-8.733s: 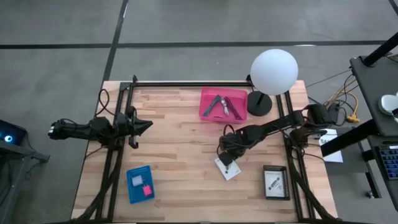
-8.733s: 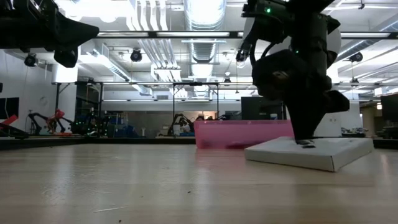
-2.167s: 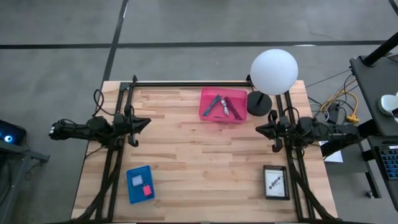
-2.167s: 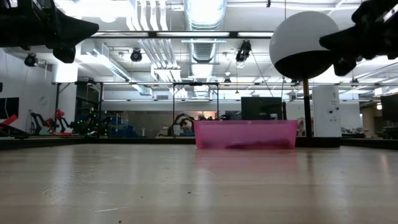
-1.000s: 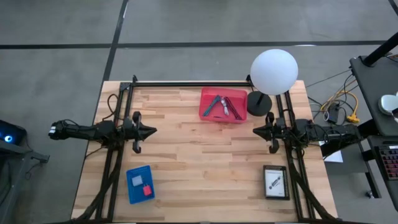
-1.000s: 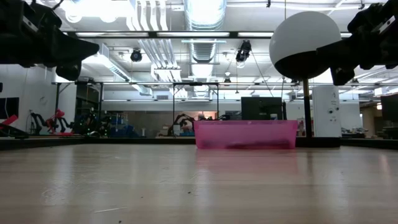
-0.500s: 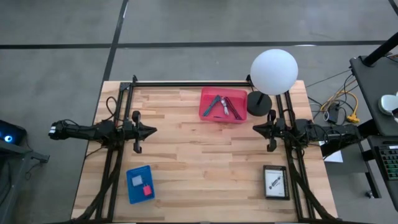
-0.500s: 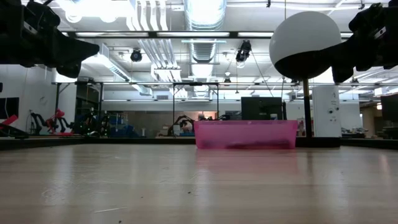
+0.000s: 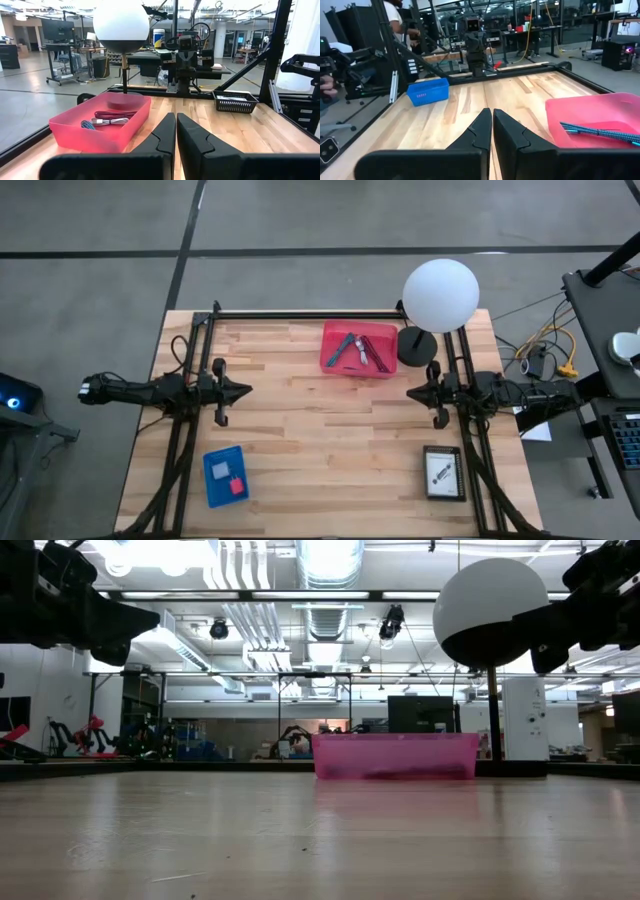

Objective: Pick and place items into bin
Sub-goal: Return to Home Position

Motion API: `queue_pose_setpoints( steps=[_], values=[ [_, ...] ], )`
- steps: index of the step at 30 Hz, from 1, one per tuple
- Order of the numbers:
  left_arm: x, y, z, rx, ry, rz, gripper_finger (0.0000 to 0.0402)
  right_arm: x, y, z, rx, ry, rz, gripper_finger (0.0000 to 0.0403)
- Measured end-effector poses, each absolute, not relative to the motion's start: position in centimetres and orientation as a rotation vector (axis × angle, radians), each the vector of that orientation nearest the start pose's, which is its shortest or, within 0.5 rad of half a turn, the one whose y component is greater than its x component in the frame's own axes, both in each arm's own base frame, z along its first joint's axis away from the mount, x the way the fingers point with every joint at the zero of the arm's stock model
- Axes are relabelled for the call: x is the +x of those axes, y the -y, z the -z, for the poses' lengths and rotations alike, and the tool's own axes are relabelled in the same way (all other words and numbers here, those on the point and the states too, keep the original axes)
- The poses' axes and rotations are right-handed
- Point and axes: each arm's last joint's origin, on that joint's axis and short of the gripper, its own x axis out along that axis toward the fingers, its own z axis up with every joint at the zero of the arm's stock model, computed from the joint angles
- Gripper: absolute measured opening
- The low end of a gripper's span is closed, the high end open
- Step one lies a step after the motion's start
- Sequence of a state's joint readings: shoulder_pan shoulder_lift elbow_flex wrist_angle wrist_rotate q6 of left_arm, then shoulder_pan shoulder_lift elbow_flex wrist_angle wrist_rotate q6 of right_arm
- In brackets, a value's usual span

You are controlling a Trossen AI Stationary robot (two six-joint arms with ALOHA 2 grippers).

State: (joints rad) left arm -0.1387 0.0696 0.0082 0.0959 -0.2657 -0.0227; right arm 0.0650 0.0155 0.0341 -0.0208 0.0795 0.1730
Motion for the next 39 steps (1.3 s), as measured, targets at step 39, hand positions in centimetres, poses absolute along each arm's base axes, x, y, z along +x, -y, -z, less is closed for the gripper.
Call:
queue_pose_setpoints(
  steps=[39],
  values=[
    [10.06, 0.64, -17.00, -0.026, 0.035, -0.127, 0.0000, 9.64, -0.30, -17.12, 0.156, -0.004, 0.049, 0.0009]
  ],
)
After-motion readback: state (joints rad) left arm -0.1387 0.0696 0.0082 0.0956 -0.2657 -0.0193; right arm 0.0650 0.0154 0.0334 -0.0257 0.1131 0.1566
